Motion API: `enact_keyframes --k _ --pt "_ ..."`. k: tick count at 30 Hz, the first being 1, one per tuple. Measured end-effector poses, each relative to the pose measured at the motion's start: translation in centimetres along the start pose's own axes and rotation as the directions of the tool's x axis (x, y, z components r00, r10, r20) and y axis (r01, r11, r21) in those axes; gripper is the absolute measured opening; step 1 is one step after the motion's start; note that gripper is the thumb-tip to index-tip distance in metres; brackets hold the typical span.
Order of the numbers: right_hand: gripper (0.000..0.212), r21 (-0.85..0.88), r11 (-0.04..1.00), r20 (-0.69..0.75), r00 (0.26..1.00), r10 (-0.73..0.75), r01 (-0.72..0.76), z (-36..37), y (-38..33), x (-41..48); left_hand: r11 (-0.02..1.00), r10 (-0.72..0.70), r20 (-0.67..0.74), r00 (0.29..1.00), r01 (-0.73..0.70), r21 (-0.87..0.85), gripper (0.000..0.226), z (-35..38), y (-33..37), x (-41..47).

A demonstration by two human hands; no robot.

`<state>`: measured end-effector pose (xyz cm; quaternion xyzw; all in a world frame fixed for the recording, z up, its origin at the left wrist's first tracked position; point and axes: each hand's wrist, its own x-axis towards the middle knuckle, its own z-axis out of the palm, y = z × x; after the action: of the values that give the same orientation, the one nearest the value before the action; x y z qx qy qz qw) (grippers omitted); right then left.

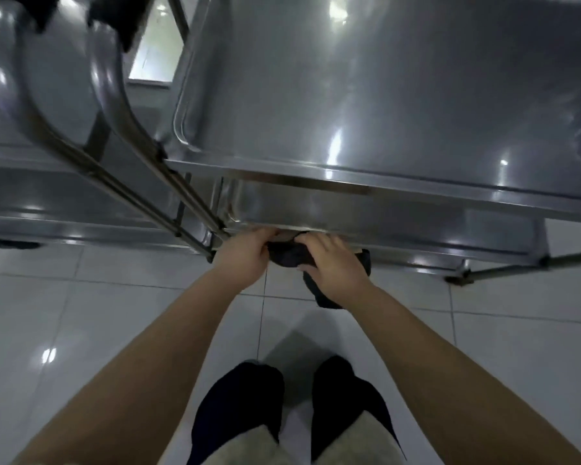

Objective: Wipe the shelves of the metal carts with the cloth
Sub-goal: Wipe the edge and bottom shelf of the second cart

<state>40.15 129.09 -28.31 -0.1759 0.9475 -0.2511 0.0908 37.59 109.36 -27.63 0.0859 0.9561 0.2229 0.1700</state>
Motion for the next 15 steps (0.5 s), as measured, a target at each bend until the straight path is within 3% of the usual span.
enact_keyframes --k 5,8,15 --pt "0.042 0.111 0.991 -0.121 0.988 0.095 -0.081 -10.1 -5.9 -7.0 0.996 0.071 0.021 0.997 -0.072 0.056 0.037 -10.0 6.4 -6.4" --pt "0.043 0.159 0.975 -0.218 0.957 0.190 -0.157 -16.6 -8.1 -11.6 0.986 0.166 -0.011 0.986 -0.166 -0.001 0.034 -15.4 12.6 -7.9" --pt "0.033 0.170 0.925 -0.471 0.797 0.379 -0.340 -28.1 -5.6 -24.1 0.884 0.452 0.064 0.890 -0.457 0.101 0.037 -17.0 31.3 -8.4"
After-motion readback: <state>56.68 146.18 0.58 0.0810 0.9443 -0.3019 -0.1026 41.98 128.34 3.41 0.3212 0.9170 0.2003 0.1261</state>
